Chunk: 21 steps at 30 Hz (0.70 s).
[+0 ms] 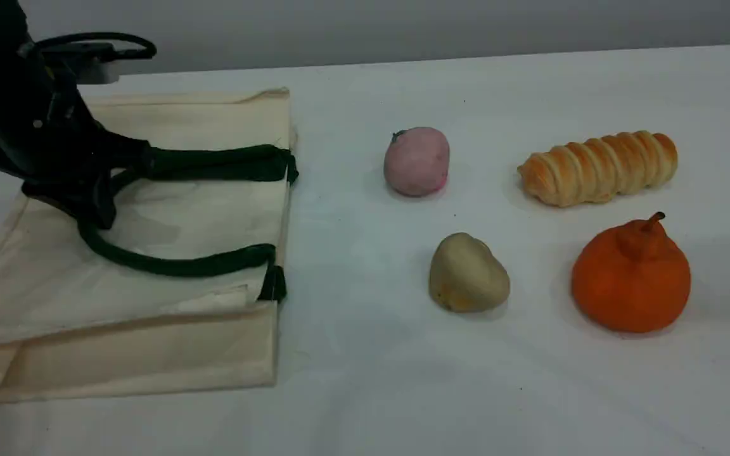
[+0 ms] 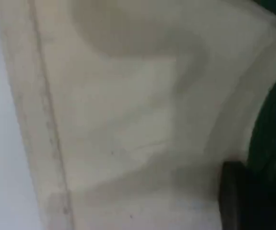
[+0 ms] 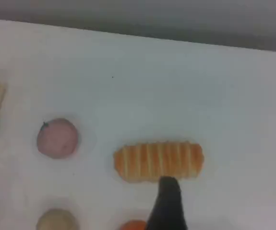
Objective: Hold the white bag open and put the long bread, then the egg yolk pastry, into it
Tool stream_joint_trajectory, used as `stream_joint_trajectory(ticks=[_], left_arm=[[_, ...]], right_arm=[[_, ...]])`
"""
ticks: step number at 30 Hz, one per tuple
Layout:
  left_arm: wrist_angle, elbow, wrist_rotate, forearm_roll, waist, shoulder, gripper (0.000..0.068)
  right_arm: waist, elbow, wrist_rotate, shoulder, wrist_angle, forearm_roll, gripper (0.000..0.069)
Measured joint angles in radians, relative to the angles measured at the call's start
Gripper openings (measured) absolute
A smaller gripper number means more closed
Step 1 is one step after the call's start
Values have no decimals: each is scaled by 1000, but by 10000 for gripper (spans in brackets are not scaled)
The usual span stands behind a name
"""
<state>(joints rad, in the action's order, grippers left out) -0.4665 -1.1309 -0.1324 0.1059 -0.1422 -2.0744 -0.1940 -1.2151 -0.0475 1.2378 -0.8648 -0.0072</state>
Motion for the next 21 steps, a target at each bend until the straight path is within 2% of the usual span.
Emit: stream_joint_trajectory(ticks=[5,12,17,21], left_arm=[[-55,-29,96,-1,0,35,82],[-239,-146,246,-6,0,126,82],[-367,-235,290,-11,-1,189,82],[-420,-270,309,-9,-2,239,82]], right_arm=[[0,0,1,0,0,0,545],[0,0,1,0,0,0,545],[0,0,1,0,0,0,545],[0,1,1,0,-1,1,545]])
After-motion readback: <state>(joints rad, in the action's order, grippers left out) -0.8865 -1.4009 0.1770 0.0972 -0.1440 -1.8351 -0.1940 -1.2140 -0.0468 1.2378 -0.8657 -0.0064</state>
